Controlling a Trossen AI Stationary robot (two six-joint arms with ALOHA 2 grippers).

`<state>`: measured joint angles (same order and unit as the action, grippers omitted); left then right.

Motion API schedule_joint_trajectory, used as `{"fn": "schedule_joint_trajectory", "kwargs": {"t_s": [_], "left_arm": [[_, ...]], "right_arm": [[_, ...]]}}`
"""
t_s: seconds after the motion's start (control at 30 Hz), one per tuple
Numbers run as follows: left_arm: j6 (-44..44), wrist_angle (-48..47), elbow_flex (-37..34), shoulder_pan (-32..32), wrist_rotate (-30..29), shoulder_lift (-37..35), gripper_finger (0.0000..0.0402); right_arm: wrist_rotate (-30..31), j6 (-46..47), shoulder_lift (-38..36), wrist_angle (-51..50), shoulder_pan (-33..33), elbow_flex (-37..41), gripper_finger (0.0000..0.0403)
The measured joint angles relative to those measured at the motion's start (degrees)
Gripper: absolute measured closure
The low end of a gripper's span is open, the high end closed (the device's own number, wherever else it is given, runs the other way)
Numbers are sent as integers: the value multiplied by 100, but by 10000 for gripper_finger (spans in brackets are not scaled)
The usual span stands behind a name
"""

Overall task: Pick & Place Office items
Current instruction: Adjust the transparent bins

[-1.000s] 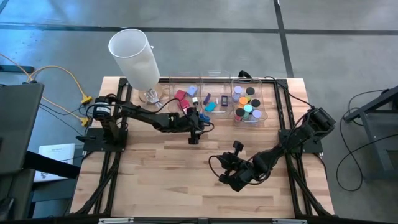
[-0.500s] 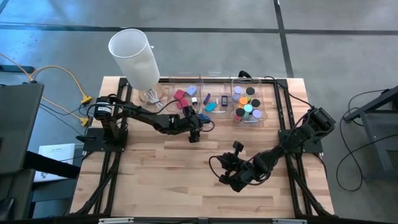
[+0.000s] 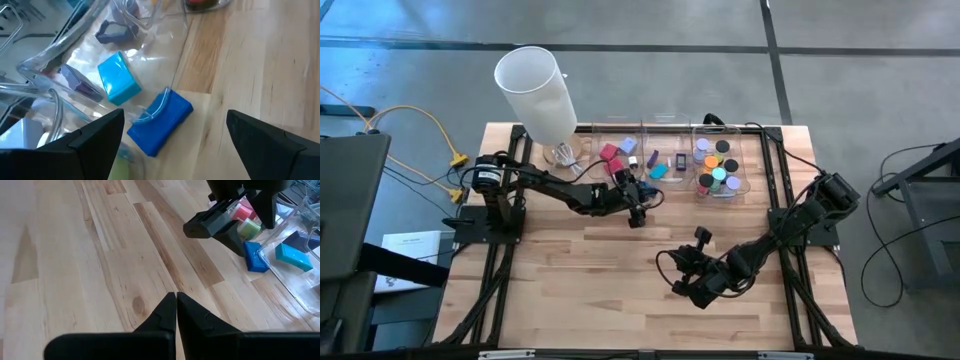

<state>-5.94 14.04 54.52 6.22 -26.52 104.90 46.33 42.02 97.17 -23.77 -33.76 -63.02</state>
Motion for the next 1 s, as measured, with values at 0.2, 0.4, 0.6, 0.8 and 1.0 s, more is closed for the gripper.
{"fn": "schedule_joint_trajectory", "kwargs": {"t_s": [0.2,0.4,0.6,0.8,1.0], "left_arm": [[198,297,0,2,1,0,58],[16,385,2,-29,-1,0,58],[159,510,9,-29,-2,0,58],[167,778,11,-4,19,0,58],[169,1034,22,5,310,0,57]], "right_arm": [[0,-5,0,0,0,0,400],[0,-63,0,-2,0,-2,400],[0,-117,0,-2,0,-2,400],[0,-118,0,-2,0,-2,400],[0,-131,0,-2,0,0,400]]}}
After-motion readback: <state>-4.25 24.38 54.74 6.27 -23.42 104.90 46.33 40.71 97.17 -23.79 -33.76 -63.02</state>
